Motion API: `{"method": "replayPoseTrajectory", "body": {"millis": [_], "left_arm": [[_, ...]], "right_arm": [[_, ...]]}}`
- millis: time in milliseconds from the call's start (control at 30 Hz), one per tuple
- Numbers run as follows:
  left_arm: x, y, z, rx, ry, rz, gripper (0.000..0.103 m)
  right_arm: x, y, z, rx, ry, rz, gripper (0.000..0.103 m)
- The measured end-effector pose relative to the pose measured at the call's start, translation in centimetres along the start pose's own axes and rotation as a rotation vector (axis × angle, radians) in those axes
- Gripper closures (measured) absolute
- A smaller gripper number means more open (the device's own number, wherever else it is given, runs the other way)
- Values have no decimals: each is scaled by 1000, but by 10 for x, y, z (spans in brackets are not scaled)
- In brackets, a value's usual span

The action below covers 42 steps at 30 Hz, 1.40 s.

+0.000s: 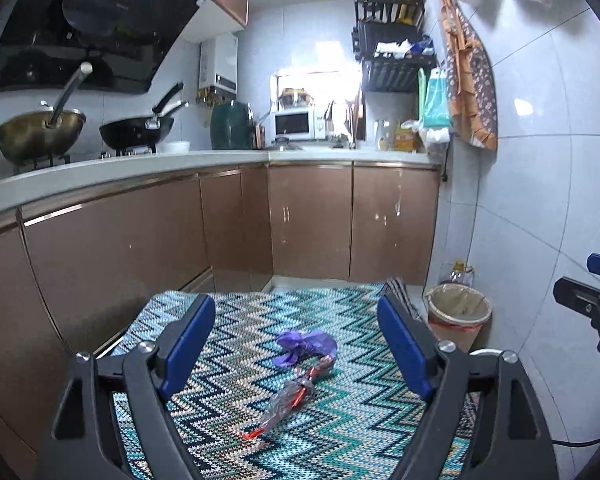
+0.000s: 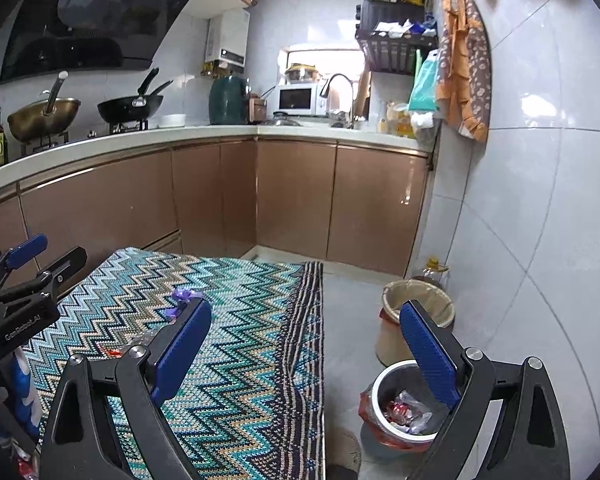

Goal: Collect trash
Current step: 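Lower both tools toward the purple glove and red-and-clear wrapper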

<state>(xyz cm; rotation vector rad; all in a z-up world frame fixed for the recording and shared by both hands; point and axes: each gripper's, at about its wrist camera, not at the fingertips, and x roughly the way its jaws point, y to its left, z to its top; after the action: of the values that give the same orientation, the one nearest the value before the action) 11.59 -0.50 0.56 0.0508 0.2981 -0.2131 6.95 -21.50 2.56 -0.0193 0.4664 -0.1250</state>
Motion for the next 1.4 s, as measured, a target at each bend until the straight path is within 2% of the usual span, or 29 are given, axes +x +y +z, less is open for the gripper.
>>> {"method": "replayPoseTrajectory", "body": {"millis": [200,333,433,567,800,1000,1133,1400], "left_arm": [[39,35,-24,-44,83,25,21],[57,62,-40,-69,113,71,21],[65,79,-49,-87,125,69,21],[79,85,-59,-95,165,9,21],[118,60,-79,-65,276,-175,22],[157,42,-98,-33,390,-288,46],[179,38,-108,-47,453,-321,62],[202,43,-124,-104,543,-365,76]], "right_arm": [[35,10,-3,-14,54,44,9],[60,15,-4,-18,84,80,9],[79,21,-4,-23,104,115,9],[105,31,-6,-35,135,163,9],[148,46,-10,-48,189,242,11],[187,54,-15,-54,247,328,16],[215,63,-18,-43,291,400,28],[280,89,-26,-15,389,546,49]]}}
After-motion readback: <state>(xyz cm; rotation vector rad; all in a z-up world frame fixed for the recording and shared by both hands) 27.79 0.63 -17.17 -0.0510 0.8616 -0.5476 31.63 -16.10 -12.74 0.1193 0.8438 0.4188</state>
